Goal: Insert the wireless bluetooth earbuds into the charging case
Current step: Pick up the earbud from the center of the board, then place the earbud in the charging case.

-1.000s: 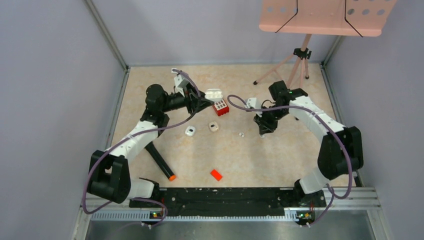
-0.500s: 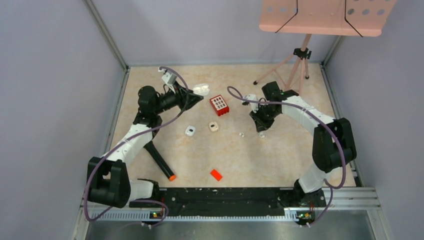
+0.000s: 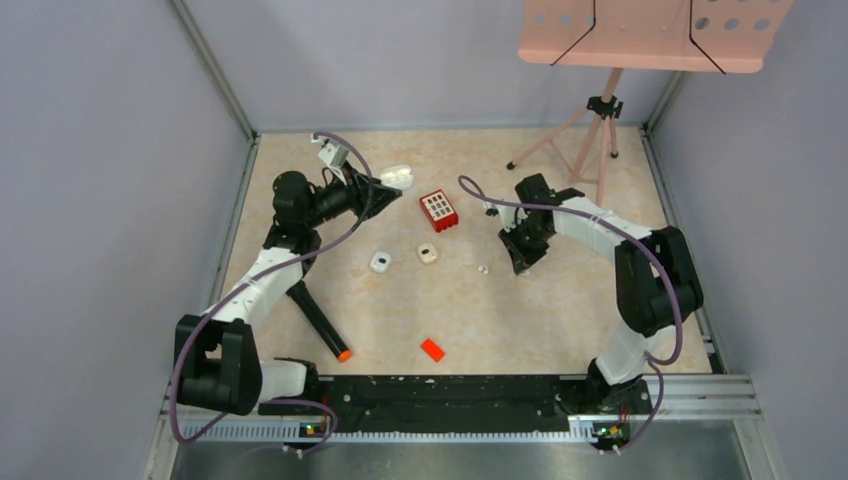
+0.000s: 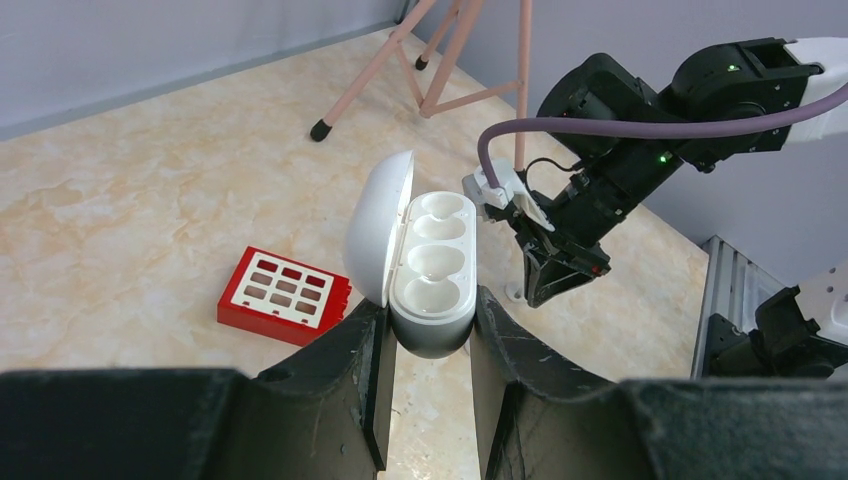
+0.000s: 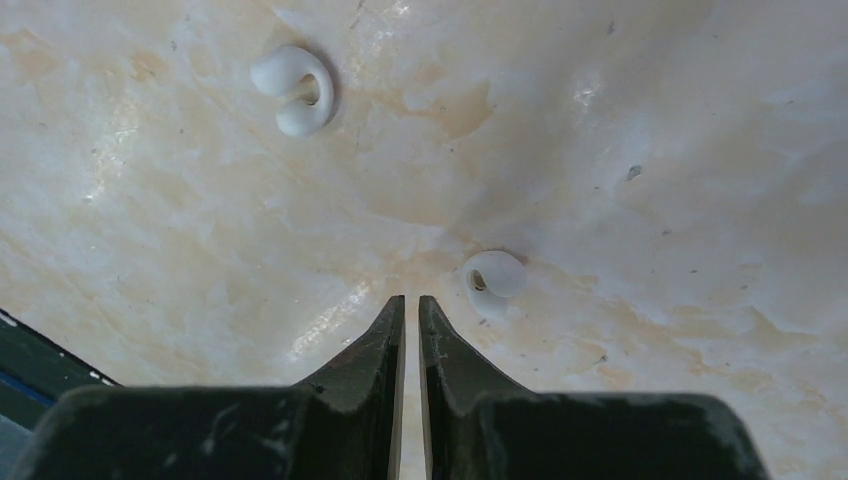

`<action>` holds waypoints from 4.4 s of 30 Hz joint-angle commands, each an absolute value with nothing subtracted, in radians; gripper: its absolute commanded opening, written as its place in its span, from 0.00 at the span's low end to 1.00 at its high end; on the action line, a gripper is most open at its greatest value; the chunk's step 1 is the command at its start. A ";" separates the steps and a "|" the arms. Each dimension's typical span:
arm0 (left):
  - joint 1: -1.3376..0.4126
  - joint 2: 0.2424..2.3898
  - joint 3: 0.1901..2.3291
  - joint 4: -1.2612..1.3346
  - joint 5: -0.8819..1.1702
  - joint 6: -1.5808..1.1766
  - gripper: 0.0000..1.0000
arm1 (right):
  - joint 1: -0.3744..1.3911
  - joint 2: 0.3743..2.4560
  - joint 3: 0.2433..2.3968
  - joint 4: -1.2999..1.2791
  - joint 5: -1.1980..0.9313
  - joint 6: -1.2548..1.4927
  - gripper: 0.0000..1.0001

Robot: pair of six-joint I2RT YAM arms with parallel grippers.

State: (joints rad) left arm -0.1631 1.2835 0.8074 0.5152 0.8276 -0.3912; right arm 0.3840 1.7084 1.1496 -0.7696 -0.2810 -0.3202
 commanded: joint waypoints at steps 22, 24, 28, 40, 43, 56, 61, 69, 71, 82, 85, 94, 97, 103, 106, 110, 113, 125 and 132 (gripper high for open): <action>-0.155 1.265 0.802 0.542 0.816 -0.389 0.00 | 0.405 1.746 1.143 -0.699 -0.082 -0.296 0.23; -0.155 1.266 0.803 0.541 0.816 -0.388 0.00 | 0.405 1.748 1.142 -0.691 -0.066 -0.301 0.23; -0.155 1.265 0.802 0.542 0.816 -0.387 0.00 | 0.405 1.751 1.142 -0.681 -0.032 -0.313 0.21; -0.155 1.282 0.805 0.556 0.852 -0.384 0.00 | 0.405 1.690 1.193 -0.716 -0.037 -0.360 0.04; -0.155 1.297 0.807 0.578 0.901 -0.383 0.00 | 0.401 1.620 1.225 -0.772 -0.180 -0.470 0.00; -0.233 1.380 0.861 0.641 1.146 -0.284 0.00 | 0.498 1.478 1.628 -1.012 -0.711 -0.847 0.00; -0.268 1.395 0.898 0.577 1.171 -0.199 0.00 | 0.581 1.547 1.796 -1.025 -0.695 -0.815 0.00; -0.293 1.384 0.935 0.472 1.211 -0.098 0.00 | 0.672 1.603 1.873 -1.026 -0.659 -0.830 0.00; -0.294 1.379 0.938 0.447 1.216 -0.076 0.00 | 0.685 1.608 1.876 -1.027 -0.650 -0.835 0.00; -0.300 1.370 0.964 0.372 1.247 -0.008 0.00 | 0.700 1.625 1.881 -1.026 -0.572 -0.847 0.00; -0.302 1.369 0.968 0.371 1.250 -0.008 0.00 | 0.700 1.627 1.878 -1.026 -0.565 -0.851 0.00; -0.306 1.364 0.968 0.397 1.259 -0.018 0.00 | 0.705 1.643 1.875 -1.009 -0.547 -0.838 0.00; -0.307 1.363 0.967 0.402 1.260 -0.017 0.00 | 0.710 1.647 1.874 -1.005 -0.545 -0.839 0.00; -0.308 1.361 0.966 0.411 1.259 -0.018 0.00 | 0.719 1.654 1.867 -1.003 -0.543 -0.852 0.00; -0.308 1.362 0.965 0.416 1.260 -0.021 0.00 | 0.729 1.654 1.859 -1.004 -0.531 -0.860 0.00; -0.310 1.361 0.963 0.420 1.262 -0.021 0.00 | 0.740 1.659 1.857 -1.004 -0.519 -0.859 0.02; -0.311 1.362 0.963 0.422 1.264 -0.021 0.00 | 0.747 1.668 1.863 -0.999 -0.480 -0.850 0.02; -0.315 1.365 0.962 0.428 1.267 -0.008 0.00 | 0.752 1.703 1.917 -0.997 -0.439 -0.798 0.13; -0.308 1.369 0.911 0.524 1.225 -0.080 0.00 | 0.752 1.659 1.928 -1.007 -0.417 -0.790 0.27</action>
